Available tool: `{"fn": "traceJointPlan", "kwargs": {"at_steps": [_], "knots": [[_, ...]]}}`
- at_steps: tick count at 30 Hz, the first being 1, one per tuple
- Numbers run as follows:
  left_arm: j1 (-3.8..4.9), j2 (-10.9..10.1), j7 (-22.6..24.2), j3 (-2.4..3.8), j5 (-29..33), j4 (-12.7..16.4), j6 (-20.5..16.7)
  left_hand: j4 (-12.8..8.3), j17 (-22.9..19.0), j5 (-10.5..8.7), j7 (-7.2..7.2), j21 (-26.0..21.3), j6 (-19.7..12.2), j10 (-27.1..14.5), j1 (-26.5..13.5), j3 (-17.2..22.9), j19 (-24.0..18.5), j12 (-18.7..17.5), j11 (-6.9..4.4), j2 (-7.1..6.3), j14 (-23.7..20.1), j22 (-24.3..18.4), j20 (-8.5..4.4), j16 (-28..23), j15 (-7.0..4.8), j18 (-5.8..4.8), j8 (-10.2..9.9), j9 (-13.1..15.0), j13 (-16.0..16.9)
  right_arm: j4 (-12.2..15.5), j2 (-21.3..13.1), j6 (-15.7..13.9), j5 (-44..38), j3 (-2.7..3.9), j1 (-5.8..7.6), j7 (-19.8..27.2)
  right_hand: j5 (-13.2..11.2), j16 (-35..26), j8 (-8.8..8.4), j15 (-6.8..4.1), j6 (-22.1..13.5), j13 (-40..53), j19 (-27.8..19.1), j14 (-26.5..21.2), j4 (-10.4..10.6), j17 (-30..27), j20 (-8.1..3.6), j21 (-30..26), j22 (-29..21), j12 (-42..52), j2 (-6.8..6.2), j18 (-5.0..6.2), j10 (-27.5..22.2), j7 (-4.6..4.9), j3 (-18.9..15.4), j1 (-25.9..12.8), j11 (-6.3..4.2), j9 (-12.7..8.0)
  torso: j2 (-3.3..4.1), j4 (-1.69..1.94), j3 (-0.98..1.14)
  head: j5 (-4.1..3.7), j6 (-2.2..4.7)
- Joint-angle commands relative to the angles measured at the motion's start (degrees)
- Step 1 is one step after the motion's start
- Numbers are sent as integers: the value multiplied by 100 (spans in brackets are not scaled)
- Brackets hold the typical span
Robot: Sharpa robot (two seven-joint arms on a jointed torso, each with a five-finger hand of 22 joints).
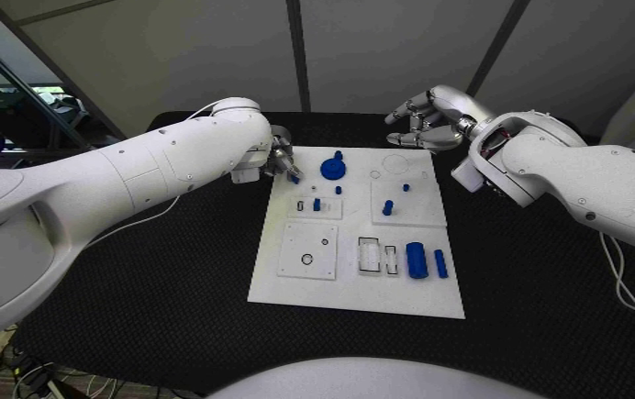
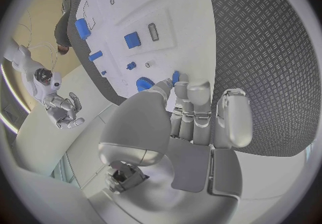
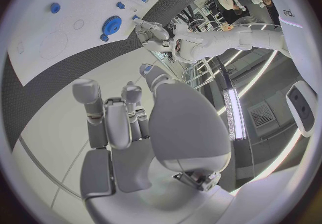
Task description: Assemble the parts on the task board
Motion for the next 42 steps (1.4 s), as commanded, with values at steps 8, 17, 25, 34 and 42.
{"fn": "traceJointPlan", "kwargs": {"at_steps": [8, 17, 25, 34, 42], "knots": [[1, -346, 34, 1, 444, 496, -449, -332, 42, -10, -2, -4, -138, 102, -513, 1530, 28, 34, -39, -378, 30, 205, -21, 66, -16, 61, 385, 208, -17, -17, -11, 50, -11, 3, 12, 28, 52, -21, 37, -46, 27, 17, 8, 193, 37, 3, -27, -27, 1, 3, 18, 79, -11, -24, 21, -55, -23, -7, -21, 24, -7, -2, -13], [-3, -769, 2, -1, 474, 1219, -643, -502, 83, -24, -24, 21, -175, 162, -797, 1921, 60, 106, -42, -471, 57, 257, -30, 125, -38, 50, 531, 265, 26, -38, -17, 33, -11, 3, 12, 42, 52, -21, 37, -46, 27, 17, 8, 193, 37, 3, -27, -27, 1, 3, 18, 79, -11, -24, 21, -55, -23, -7, -43, 44, -7, 19, -38], [-83, -1095, -24, -7, 328, 1819, -875, -608, 88, -25, -28, 16, -192, 180, -881, 2089, 63, 136, -48, -490, 62, 261, -39, 131, -45, 50, 585, 283, 46, -56, -15, 30, -11, 2, 11, 46, 52, -21, 37, -46, 27, 17, 8, 193, 37, 3, -27, -27, 1, 3, 18, 79, -11, -24, 21, -55, -23, -7, -37, 42, -7, 29, -38], [-225, -1172, -29, -33, 105, 2069, -1140, -757, 122, -29, -37, 50, -197, 246, -1007, 2296, 96, 236, -59, -539, 82, 311, -48, 179, -55, 39, 663, 309, 133, -72, -5, 86, -34, 1, 11, 11, 61, -37, 45, -47, 32, 4, 0, 189, 42, -18, -28, -41, -19, -3, 26, 82, -17, -24, 31, -57, -24, -7, -28, 33, -15, 66, -47], [-284, -1130, -37, -88, -41, 2085, -1214, -839, 134, -30, -50, 82, -192, 310, -1112, 2423, 125, 328, -71, -567, 93, 352, -57, 196, -65, 30, 721, 326, 216, -86, 9, 176, -66, 1, 10, -24, 61, -37, 45, -47, 32, 4, 0, 189, 42, -18, -28, -41, -19, -3, 26, 82, -17, -24, 31, -57, -24, -7, -27, 30, -9, 65, -60]]}}
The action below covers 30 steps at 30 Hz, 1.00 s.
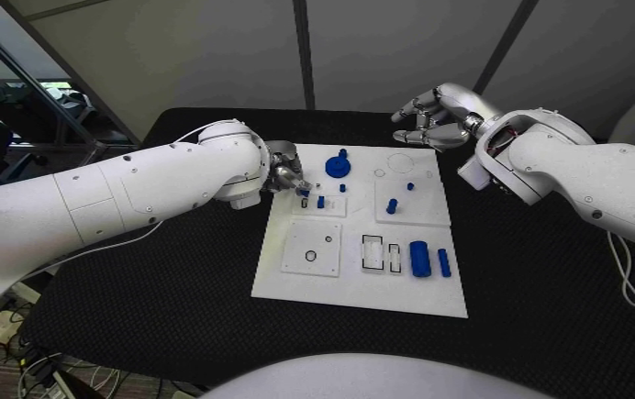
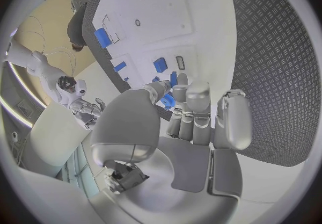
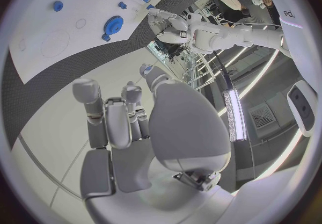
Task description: Assemble the parts on the task board
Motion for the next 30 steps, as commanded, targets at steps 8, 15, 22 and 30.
{"fn": "traceJointPlan", "kwargs": {"at_steps": [8, 15, 22, 30], "knots": [[-9, 11, -32, -81, -330, 2, -26, -668, 17, 0, -37, 33, -31, 80, -129, 716, 59, 77, -3, -23, 27, 377, -23, 30, -21, 24, 68, 25, 42, -27, 32, 194, -49, 2, 11, -49, 26, -42, 10, -26, 33, -8, -3, 209, 26, -10, -28, -24, -12, -3, 8, 83, -19, -25, 21, -32, -24, -7, 1, 5, 7, 11, -33], [-8, 6, -39, -136, -417, 12, 42, -691, 20, -2, -40, 39, -29, 92, -151, 738, 65, 93, -7, -38, 29, 385, -25, 34, -24, 22, 83, 31, 54, -29, 42, 206, -50, 2, 11, -59, 29, -51, 12, -26, 32, -13, -7, 206, 28, -22, -29, -31, -21, -6, 12, 85, -23, -24, 26, -31, -24, -7, 3, -4, 3, 24, -59], [-8, -5, -44, -181, -433, 20, 107, -702, 22, -1, -42, 38, -29, 99, -163, 751, 65, 102, -8, -43, 30, 385, -26, 36, -25, 22, 91, 33, 62, -29, 53, 207, -50, 1, 11, -56, 29, -51, 12, -26, 32, -13, -7, 206, 28, -22, -29, -31, -21, -6, 12, 85, -23, -24, 26, -31, -24, -7, -1, 5, 1, 33, -74], [-8, -9, -47, -217, -436, 59, 154, -710, 22, -2, -43, 40, -29, 102, -171, 761, 66, 106, -9, -46, 31, 387, -27, 37, -26, 22, 96, 35, 65, -35, 62, 216, -12, 1, 11, -55, 29, -51, 12, -26, 32, -13, -7, 206, 28, -22, -29, -31, -21, -6, 12, 85, -23, -24, 26, -31, -24, -7, 0, 0, 0, 47, -44]]}}
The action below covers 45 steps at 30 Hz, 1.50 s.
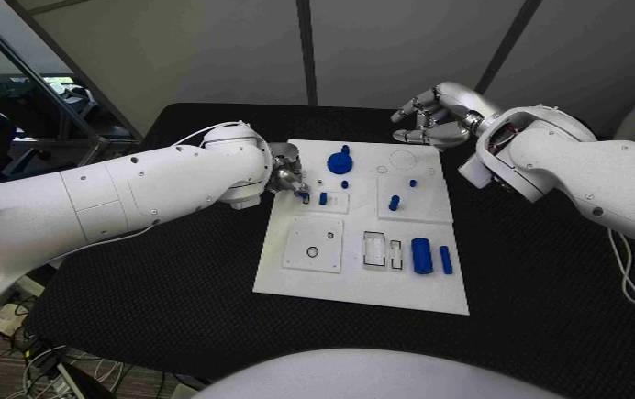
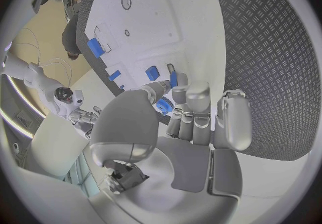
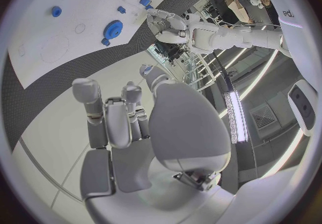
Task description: Assemble the parts on the task board
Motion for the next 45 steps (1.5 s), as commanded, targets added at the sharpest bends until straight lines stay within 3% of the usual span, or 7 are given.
{"fn": "traceJointPlan", "kwargs": {"at_steps": [1, 38, 45], "knots": [[-10, -6, -41, -22, -65, 36, 150, -538, 9, 39, -33, 17, 2, 44, -43, 566, 47, 20, -13, 37, 30, 388, -7, 36, -28, 21, 24, 5, 8, -5, 3, 45, 21, 2, 11, 10, 30, -20, 14, -27, 33, -2, -4, 206, 14, -5, -29, -31, -3, -1, 14, 84, -21, -23, 13, -34, -23, -7, 0, -2, -2, -5, 24], [-10, -2, -54, -43, -209, 83, 349, -604, 16, 38, -41, 33, 2, 86, -86, 631, 61, 80, -22, 14, 35, 409, -13, 45, -34, 16, 59, 16, 68, -11, -1, 81, 32, 2, 11, 6, 31, -18, 16, -27, 34, 1, -7, 207, 16, -1, -29, -35, -9, 2, 15, 85, -19, -23, 14, -36, -23, -7, 4, -2, 2, -15, 26], [-10, 31, -53, -43, -223, 68, 349, -619, 24, 24, -62, 67, 40, 165, -229, 631, 89, 182, -33, -46, 43, 451, -18, 57, -40, 5, 114, 29, 173, -6, -2, 80, 32, 2, 11, 2, 31, -18, 16, -27, 34, 1, -7, 207, 16, -1, -29, -35, -9, 2, 15, 85, -19, -23, 14, -36, -23, -7, 7, -8, 5, -23, 17]]}}
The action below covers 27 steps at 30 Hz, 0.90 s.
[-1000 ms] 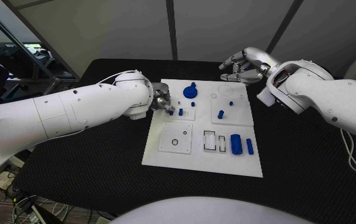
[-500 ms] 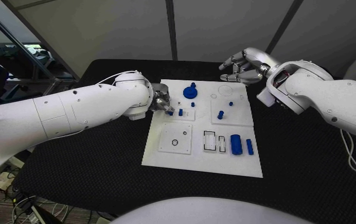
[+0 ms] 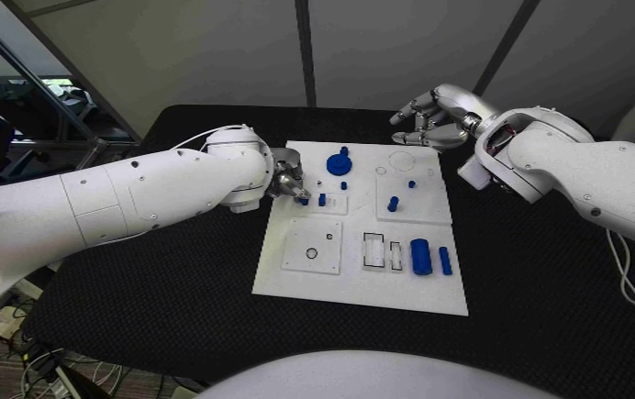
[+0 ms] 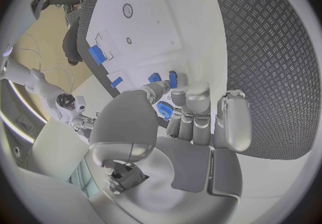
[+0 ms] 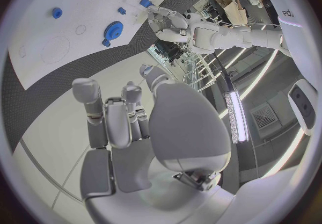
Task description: Assemble the parts on the task board
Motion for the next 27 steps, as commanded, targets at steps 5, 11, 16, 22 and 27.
{"fn": "traceJointPlan", "kwargs": {"at_steps": [5, 11, 16, 22, 27], "knots": [[-16, 26, -47, -18, -92, -17, 133, -469, 9, -17, -79, 50, 71, 123, -387, 423, 64, 108, -23, -130, 8, 477, -23, 35, -48, -1, 89, 7, 87, 12, -8, 32, 16, 3, 12, 4, 32, -24, 27, -27, 45, -3, -6, 207, 24, -6, -30, -39, -12, 5, 15, 85, -21, -24, 20, -44, -23, -6, 1, 2, 2, -17, -16], [-16, 45, -44, -18, -93, -32, 129, -305, 14, -30, -112, 71, 138, 167, -675, 90, 87, 176, -47, -171, 13, 512, -41, 39, -67, -9, 105, -32, 151, 21, -12, 29, 16, 3, 12, 1, 32, -24, 27, -27, 45, -3, -6, 207, 24, -6, -30, -39, -12, 5, 15, 85, -21, -24, 20, -44, -23, -6, 0, 2, -1, -25, -22], [-16, 58, -44, -18, -93, -46, 172, -202, 17, -30, -124, 111, 191, 210, -816, -104, 119, 244, -56, -170, 15, 559, -50, 40, -74, -22, 108, -65, 224, 25, -15, 25, 16, 3, 12, -2, 32, -24, 27, -27, 45, -3, -6, 207, 24, -6, -30, -39, -12, 5, 15, 85, -21, -24, 20, -44, -23, -6, -2, 0, -2, -26, -37], [-15, 68, -43, -18, -93, -90, 171, -115, 18, -29, -131, 129, 228, 231, -921, -264, 136, 279, -62, -157, 17, 584, -57, 40, -80, -28, 103, -99, 260, 30, -19, 19, 16, 3, 12, -4, 32, -28, 29, -27, 45, -13, -9, 206, 26, -11, -30, -44, -19, -2, 14, 86, -28, -24, 21, -47, -23, -6, 0, 3, -3, -31, -36], [-14, 85, -42, -18, -93, -120, 175, -59, 20, -31, -134, 136, 253, 245, -980, -389, 143, 304, -64, -148, 18, 597, -60, 41, -81, -31, 102, -120, 288, 34, -20, 14, 16, 3, 12, -5, 32, -28, 29, -27, 45, -13, -9, 206, 26, -11, -30, -44, -19, -2, 14, 86, -28, -24, 21, -47, -23, -6, -1, 0, -2, -31, -41]]}}
